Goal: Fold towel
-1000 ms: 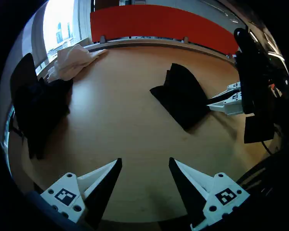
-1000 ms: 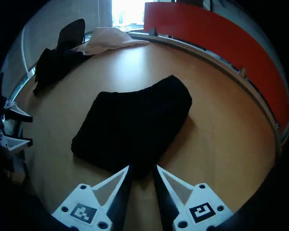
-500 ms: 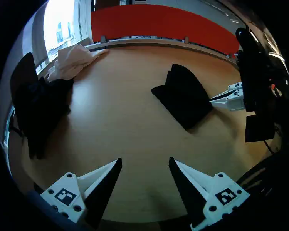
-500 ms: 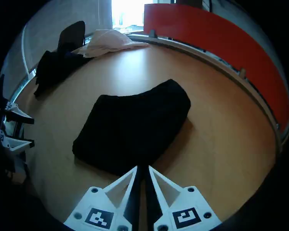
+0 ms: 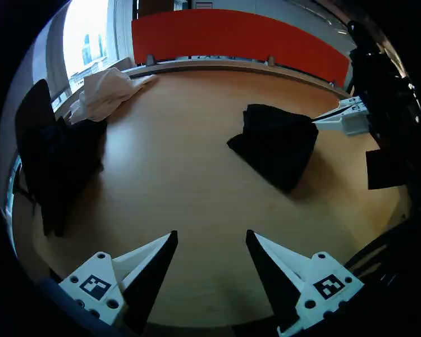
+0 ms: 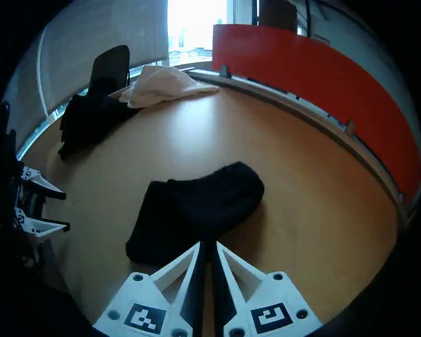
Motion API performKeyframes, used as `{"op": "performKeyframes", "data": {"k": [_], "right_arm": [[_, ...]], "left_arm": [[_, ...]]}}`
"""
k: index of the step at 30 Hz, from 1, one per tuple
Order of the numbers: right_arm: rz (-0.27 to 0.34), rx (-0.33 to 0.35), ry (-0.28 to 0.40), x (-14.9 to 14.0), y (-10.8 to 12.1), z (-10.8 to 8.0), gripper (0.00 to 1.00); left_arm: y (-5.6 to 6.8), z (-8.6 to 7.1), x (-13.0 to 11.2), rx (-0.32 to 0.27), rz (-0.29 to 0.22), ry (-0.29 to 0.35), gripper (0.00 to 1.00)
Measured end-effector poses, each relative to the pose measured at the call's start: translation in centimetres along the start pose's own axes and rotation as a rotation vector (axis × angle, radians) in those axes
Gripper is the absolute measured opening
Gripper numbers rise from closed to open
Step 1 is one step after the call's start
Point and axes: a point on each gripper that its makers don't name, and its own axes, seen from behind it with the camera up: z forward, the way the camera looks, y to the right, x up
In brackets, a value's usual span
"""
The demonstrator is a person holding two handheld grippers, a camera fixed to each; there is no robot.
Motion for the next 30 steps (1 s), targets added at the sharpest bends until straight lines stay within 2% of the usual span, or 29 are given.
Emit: {"op": "performKeyframes", "data": {"k": [5,12,21,30], "right_arm": [[-0.052,-0.003,0.044,3.5,1.3,-1.8,0.06],[-0.176,-0.037,0.084,7.5,3.6,-4.9,0.06],[-0.311,-0.114,0.059,9.0,7.0,-8.0,0.06],[-0.346,-0.211,0.074,10.1,10.2,-9.4,0.06]], "left_arm": [[0.1,0.0,0.5,-0.002,0.003,0.01,0.9],[0.4,0.1,1.3,-0.009,0.012,0.026,0.9],[1.1,0.3,2.4,-0.023,0.03,0.044,0.9],[1.5,0.5,3.0,-0.03,0.043,0.05,0.9]]}}
